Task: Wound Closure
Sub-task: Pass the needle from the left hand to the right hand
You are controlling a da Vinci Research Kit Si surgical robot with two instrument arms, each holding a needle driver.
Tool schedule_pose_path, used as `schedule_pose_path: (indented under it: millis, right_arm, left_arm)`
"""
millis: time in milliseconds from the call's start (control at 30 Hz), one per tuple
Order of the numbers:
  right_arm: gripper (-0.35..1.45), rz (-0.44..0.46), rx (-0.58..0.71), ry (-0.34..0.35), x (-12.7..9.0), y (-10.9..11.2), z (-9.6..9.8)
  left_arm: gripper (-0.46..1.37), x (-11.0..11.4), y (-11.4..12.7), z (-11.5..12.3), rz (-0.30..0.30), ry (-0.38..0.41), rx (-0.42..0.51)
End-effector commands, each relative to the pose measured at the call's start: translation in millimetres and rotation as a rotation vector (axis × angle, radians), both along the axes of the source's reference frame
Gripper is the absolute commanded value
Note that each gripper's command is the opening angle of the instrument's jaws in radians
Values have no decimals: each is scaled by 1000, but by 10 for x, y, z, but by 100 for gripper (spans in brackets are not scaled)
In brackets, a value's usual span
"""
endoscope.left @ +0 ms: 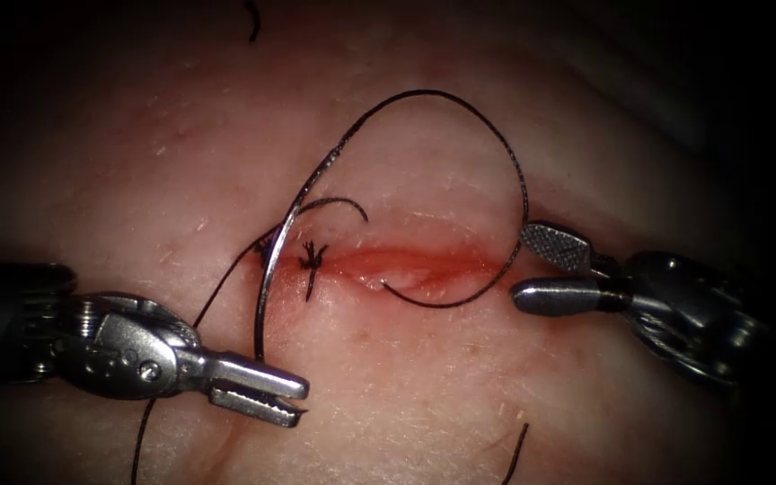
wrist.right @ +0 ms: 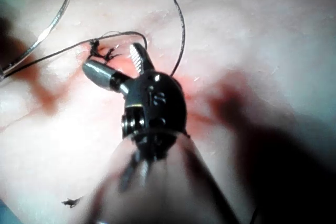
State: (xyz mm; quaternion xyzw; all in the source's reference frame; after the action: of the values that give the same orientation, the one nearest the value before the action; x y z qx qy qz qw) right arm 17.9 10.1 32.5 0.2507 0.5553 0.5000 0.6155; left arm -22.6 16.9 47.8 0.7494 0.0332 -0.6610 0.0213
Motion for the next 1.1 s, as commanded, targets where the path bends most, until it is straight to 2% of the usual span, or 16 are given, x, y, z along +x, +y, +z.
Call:
schedule_pose_path:
  millis: [33,200,367,600,900,1100]
  right_arm:
    - [97,14,26,16,1,1,-2]
    - [95,56,112,49,10,7,-5]
    - [105,89,188,65,26,7,-3]
    - [111,134,292,95,48,8,2]
    - [110,140,332,118,64,1,8]
    - [112,133,357,139,74,-9,11]
  left_arm:
    - [-35,-1,1,2,-8,-19,16]
    - [-35,-9,6,6,-29,-69,36]
    - [-35,-18,7,5,-36,-101,42]
    - [-35,-29,8,-7,-43,-141,-7]
    - [-35,-39,12,-29,-44,-184,-57]
    - [-35,-46,14,-29,-45,-187,-59]
